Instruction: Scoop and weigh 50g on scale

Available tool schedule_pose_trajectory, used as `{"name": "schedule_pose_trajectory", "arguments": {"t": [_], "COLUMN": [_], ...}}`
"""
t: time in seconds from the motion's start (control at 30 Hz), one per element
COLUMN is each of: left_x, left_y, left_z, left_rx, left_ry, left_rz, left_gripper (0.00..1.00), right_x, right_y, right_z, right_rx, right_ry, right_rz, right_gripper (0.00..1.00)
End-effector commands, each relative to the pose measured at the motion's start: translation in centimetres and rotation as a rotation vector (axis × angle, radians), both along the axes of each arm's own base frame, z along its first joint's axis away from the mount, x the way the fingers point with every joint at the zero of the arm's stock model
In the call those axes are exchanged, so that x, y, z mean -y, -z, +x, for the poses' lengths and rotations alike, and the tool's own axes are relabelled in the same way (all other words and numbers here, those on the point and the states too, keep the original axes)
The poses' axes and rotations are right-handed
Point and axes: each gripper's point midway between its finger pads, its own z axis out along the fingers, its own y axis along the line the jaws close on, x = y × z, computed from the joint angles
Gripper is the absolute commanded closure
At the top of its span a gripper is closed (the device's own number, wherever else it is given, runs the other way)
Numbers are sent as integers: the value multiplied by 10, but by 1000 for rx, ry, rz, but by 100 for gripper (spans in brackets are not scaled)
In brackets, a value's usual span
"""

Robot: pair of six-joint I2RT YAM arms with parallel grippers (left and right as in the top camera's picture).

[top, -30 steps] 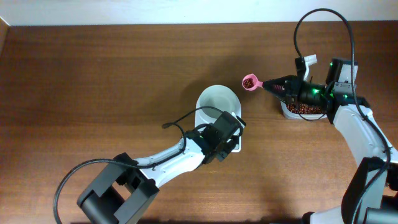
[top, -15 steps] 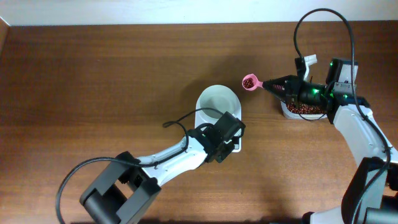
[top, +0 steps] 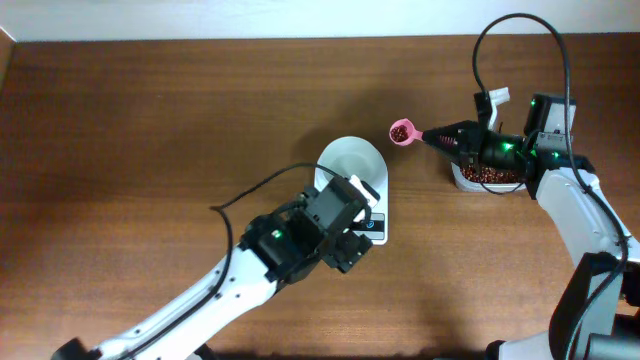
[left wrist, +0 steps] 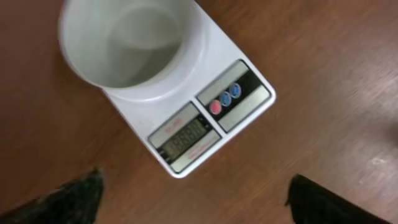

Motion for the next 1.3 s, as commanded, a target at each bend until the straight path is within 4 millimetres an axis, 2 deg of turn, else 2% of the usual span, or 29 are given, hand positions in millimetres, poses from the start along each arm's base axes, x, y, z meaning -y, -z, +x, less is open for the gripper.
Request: {"name": "schedule_pose_trajectory", "arguments": {"t": [0.0,0.13,0.2,0.3,0.33,0.47,0.5,0.57,0.63,0.7,0.87,1.0,1.1,1.27], "left_x": [-19,-23,-34,-30,-31,-69,-86,-96,-87,-88,-97,-122,-116,-113], "left_y": [-10,-13,-23,-43,-55,-71,-75,-78,-75,-72,-68,-60,-53,-36], "left_z": [6,11,20,18,16,11,2,-14,-40,-45,-41,-29,-28,-26], "left_rx": [56,68,77,52,50,33,0,-55,-100,-122,-118,-135,-123,-127], "left_ry": [-53,-73,-112,79,152,165,150,188,377,413,391,283,340,347], "left_rz": [63,59,43,-46,-108,-103,-72,-47,-49,-39,-5,-21,-88,-104], "left_gripper": [1,1,1,1,1,1,1,1,1,1,1,1,1,1], "right_x": [1,0,0,0,0,0,0,0,0,0,0,0,0,0], "right_y": [-3,-3,-3,-3,-3,-3,-3,-3,-3,-3,-3,-3,-3,-3], "right_z": [3,3,3,3,3,3,3,3,3,3,3,3,3,3], "right_rx": [18,18,18,18,18,21,21,21,21,21,21,21,21,21], "right_ry": [0,-2,-2,-2,-2,-2,-3,-3,-3,-3,-3,-3,-3,-3], "right_rz": [-6,-6,-5,-5,-5,-7,-7,-7,-7,-7,-7,-7,-7,-6], "right_gripper": [96,96,96,96,96,96,96,96,96,96,96,96,96,96]}}
